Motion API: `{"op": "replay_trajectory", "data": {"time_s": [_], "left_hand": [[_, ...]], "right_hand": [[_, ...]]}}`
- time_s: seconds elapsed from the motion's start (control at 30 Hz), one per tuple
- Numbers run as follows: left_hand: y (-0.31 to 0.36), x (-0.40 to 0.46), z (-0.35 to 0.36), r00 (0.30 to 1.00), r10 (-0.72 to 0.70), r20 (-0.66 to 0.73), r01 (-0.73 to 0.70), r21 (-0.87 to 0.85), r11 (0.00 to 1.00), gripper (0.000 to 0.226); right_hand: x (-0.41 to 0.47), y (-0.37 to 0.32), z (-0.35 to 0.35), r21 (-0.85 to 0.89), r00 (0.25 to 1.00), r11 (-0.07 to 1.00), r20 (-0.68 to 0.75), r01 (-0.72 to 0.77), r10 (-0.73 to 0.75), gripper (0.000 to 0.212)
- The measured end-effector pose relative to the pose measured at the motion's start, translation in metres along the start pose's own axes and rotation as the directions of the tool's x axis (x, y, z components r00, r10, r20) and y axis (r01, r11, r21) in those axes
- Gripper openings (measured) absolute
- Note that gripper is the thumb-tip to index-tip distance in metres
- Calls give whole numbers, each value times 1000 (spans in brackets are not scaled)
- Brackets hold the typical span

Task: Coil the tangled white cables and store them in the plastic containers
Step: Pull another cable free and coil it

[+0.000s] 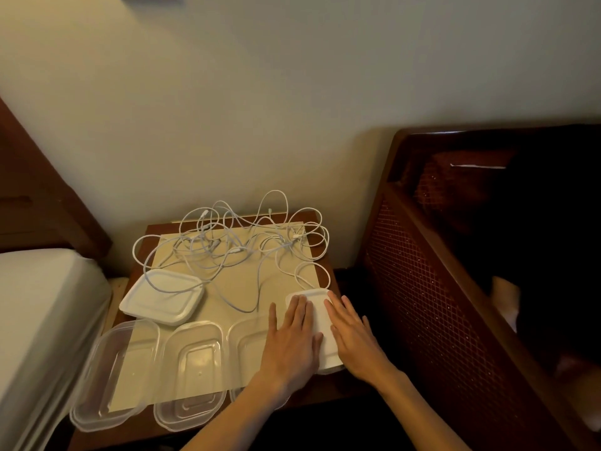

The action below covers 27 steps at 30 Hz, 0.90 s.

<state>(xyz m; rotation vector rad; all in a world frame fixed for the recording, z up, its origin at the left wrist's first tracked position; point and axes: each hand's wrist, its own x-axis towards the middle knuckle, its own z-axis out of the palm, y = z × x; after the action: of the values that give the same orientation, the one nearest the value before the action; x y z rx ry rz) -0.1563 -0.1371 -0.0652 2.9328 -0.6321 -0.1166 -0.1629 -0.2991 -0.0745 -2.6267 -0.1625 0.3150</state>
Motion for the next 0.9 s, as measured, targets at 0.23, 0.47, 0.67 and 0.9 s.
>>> {"op": "replay_trajectory", "data": {"time_s": [0.23, 0.47, 0.67, 0.9], "left_hand": [[-1, 8, 5, 991, 33, 127, -52, 145, 988, 69], [-6, 9, 11, 987, 56, 148, -72, 109, 991, 75], [-9, 12, 7, 978, 76, 195, -96, 97, 991, 78], [-29, 19, -25, 995, 102, -7, -102, -181, 978, 52]], "right_hand": [[0, 2, 2, -89, 1000, 996, -19, -10, 9, 56], [-1, 6, 13, -49, 998, 999, -59, -19, 16, 58], [-3, 1, 8, -48, 998, 998, -36, -44, 42, 57], [9, -33, -13, -86, 977, 991, -195, -106, 88, 53]]}}
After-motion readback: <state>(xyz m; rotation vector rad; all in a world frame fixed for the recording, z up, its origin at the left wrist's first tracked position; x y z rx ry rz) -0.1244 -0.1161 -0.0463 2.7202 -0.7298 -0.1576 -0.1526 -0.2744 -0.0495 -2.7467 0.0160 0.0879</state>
